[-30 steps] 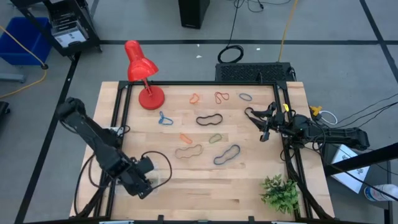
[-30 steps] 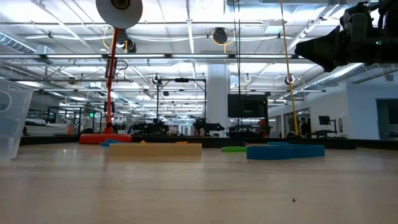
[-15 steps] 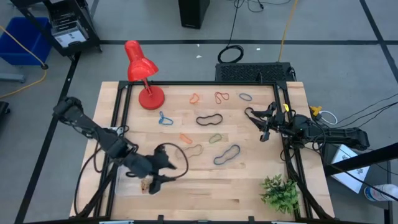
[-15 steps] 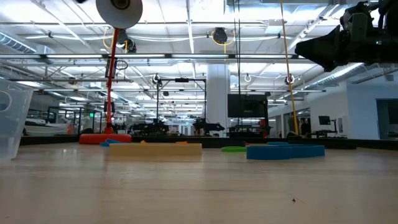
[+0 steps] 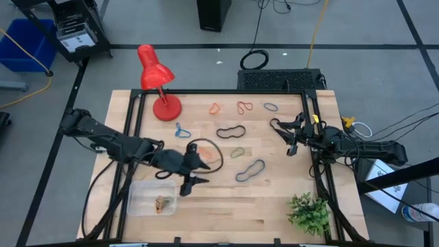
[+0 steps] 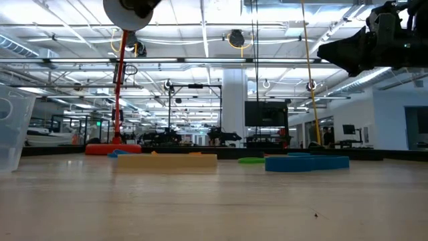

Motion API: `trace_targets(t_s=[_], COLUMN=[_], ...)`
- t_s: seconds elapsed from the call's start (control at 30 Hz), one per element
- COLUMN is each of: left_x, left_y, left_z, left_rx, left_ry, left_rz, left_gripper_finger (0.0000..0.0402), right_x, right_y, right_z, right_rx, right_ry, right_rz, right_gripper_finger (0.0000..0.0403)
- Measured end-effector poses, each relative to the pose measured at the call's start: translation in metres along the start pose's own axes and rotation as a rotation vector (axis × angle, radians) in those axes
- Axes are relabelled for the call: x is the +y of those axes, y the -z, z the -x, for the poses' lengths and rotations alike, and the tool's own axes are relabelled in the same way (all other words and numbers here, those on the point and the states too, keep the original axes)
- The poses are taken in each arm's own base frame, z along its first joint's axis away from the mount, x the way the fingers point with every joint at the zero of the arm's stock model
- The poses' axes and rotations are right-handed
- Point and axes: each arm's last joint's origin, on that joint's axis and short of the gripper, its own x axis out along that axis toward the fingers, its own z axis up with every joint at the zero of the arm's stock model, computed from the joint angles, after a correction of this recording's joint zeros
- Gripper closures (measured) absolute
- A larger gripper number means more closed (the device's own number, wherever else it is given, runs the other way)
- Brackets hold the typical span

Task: Pick and place rubber bands into bin
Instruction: Put the brown rubber band into the transparent bin

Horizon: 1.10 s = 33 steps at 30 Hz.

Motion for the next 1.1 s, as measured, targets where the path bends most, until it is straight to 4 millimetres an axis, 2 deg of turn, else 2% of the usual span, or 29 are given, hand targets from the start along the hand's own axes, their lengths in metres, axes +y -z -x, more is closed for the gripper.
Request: trace_targets(t_s=[0.13,0.3,0.5,0.67,0.87,1.1], left_x=[0.012,0.027,0.041,0.053,0.059,0.061], left_y=[0.007,0.003,0.009,0.029,0.045,0.057], left_z=[-0.013,-0.024,-0.057,-0.087,-0.113,-0.127], left_rx=[0.1,0.345,0.578,0.758,0.871,0.92], left_ry=[-0.038,-0.156,-0.225,-0.264,-0.259,-0.248], left_rz=[-0.063,0.011,0.014,0.039,0.058,0.068], left_gripper_finger=[0.0172,0.0172,0.0172,0.0172,0.0172,0.0172], right_x=[0.0,0.0,0.0,0.0,0.0,0.0], right_y=[0.0,0.0,0.0,0.001,0.001,0.002], right_z=[0.0,0.0,0.0,0.0,0.0,-0.001], right_rx=[0.0,0.0,0.001,0.01,0.012,0.017], right_ry=[0.0,0.002,0.001,0.001,0.001,0.0], right_rz=[0.015,0.021,0.023,0.025,0.025,0.026], right_gripper_finger=[0.0273,0.0273,0.0273,0.0273,0.0273,0.0273])
